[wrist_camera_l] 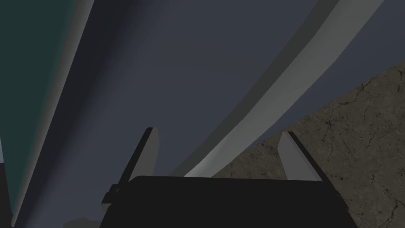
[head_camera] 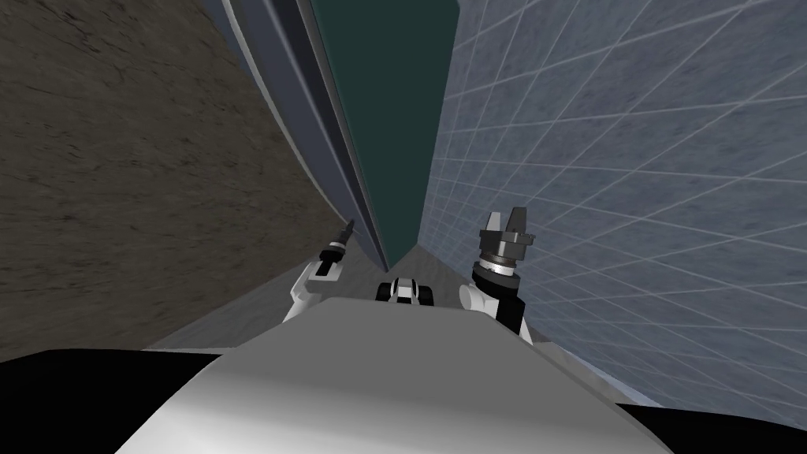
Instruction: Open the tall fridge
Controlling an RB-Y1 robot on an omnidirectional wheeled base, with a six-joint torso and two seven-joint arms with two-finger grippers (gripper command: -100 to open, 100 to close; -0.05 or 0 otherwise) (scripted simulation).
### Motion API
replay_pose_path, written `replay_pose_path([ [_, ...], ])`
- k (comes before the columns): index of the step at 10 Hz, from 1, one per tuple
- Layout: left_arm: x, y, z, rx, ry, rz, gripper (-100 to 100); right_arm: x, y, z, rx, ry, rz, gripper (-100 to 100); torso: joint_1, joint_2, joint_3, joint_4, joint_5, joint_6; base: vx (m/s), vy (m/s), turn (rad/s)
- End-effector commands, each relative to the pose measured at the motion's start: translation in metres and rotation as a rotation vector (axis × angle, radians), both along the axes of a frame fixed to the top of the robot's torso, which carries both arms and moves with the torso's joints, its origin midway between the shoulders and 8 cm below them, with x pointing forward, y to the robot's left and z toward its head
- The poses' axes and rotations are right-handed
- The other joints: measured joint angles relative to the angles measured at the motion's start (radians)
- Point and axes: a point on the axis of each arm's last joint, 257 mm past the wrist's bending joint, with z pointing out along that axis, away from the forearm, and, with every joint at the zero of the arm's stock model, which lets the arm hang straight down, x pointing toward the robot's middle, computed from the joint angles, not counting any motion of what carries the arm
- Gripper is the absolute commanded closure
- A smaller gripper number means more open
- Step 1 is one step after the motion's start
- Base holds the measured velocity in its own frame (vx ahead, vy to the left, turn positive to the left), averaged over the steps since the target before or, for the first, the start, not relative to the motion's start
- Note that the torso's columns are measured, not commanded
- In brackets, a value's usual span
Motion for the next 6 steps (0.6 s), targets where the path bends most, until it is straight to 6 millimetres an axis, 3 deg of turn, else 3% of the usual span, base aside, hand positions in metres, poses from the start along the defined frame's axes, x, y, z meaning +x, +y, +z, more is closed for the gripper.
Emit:
replay_pose_path([
  [1, 0.015, 0.018, 0.003, 0.001, 0.001, 0.052, -100, 0.000, 0.000, 0.000, 0.000, 0.000, 0.000, 0, -0.001, -0.003, -0.002, -0.001, 0.000, 0.000, -0.092, 0.028, -0.200],
  [3, 0.016, 0.018, 0.003, 0.001, 0.001, 0.053, -100, 0.000, 0.000, 0.000, 0.000, 0.000, 0.000, 0, -0.003, -0.007, -0.004, -0.002, -0.001, 0.000, -0.055, 0.019, -0.081],
  [4, 0.009, 0.010, 0.001, 0.002, 0.001, 0.031, 100, 0.000, 0.000, 0.000, 0.000, 0.000, 0.000, 0, -0.003, -0.009, -0.006, -0.003, -0.001, -0.001, 0.021, -0.010, 0.216],
  [6, -0.001, -0.001, -0.002, 0.001, 0.001, -0.001, 100, 0.000, 0.000, 0.000, 0.000, 0.000, 0.000, 0, -0.004, -0.010, -0.007, -0.003, -0.001, 0.000, 0.075, -0.035, 0.215],
])
